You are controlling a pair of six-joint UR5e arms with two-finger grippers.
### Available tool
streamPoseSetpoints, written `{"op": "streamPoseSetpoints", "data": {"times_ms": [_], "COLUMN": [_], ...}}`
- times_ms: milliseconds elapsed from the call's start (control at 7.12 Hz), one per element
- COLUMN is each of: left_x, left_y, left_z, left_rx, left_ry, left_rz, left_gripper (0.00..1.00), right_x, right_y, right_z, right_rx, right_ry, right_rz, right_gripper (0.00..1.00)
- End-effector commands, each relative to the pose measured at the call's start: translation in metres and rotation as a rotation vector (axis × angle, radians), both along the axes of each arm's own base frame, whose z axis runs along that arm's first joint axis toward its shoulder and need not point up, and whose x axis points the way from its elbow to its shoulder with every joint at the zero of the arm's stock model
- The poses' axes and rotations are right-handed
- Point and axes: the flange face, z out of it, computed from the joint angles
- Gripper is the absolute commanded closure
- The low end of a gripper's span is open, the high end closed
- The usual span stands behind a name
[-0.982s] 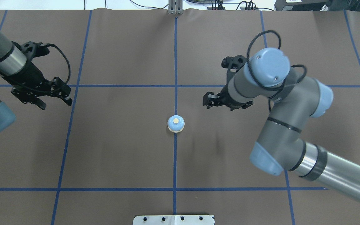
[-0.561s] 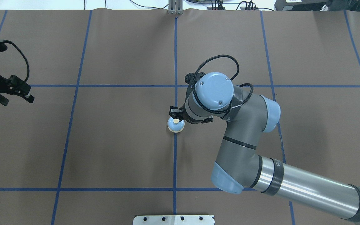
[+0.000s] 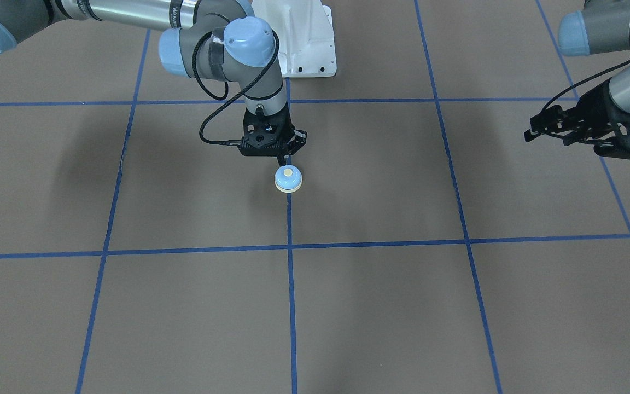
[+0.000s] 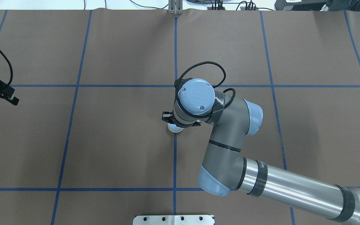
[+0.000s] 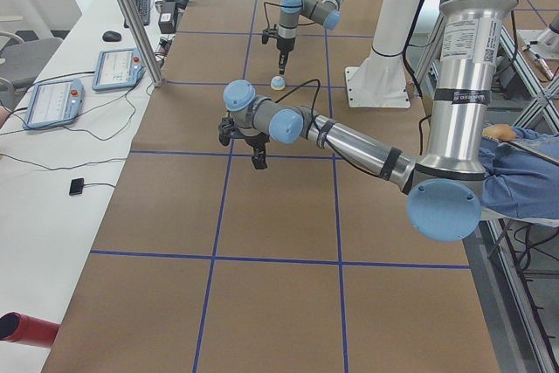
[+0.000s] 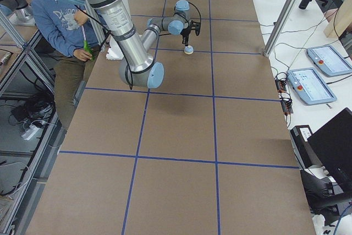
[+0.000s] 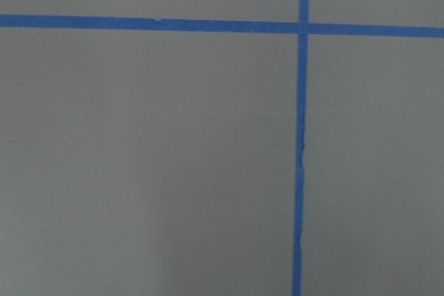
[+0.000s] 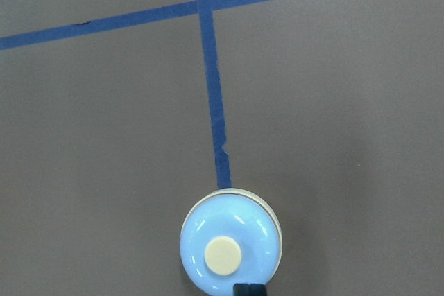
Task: Place and press bell with both arms
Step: 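Press down on the bell button with the right gripper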
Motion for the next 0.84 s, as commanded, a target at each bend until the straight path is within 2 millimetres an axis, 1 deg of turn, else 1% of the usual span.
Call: {"op": "streamPoseSetpoints", "data": {"times_ms": [0, 140, 281, 421, 702], "left_x": [0.000, -0.001, 0.000, 0.000, 0.000], "left_y": [0.001, 0.001, 0.001, 0.001, 0.001], "left_z": [0.002, 0.003, 0.003, 0.003, 0.003], "left_rx": [-0.002, 0.000, 0.000, 0.000, 0.000], "left_ry": [-0.005, -0.014, -0.014, -0.014, -0.014], "left_rz": [-0.002, -0.005, -0.004, -0.004, -0.004], "left_gripper": [0.01, 0.01, 0.01, 0.01, 0.01], "right_x": [-0.003, -0.008, -0.017, -0.020, -0.030], "right_y": [-0.001, -0.003, -0.008, -0.010, -0.016], "right_z": [-0.002, 0.000, -0.004, -0.003, 0.007], "right_rx": [0.003, 0.001, -0.002, 0.002, 0.013], "right_ry": [0.000, 0.010, 0.017, 0.024, 0.002], "right_rz": [-0.003, -0.003, -0.003, 0.003, 0.004], "right_gripper": [1.00, 1.00, 1.00, 1.00, 1.00]}}
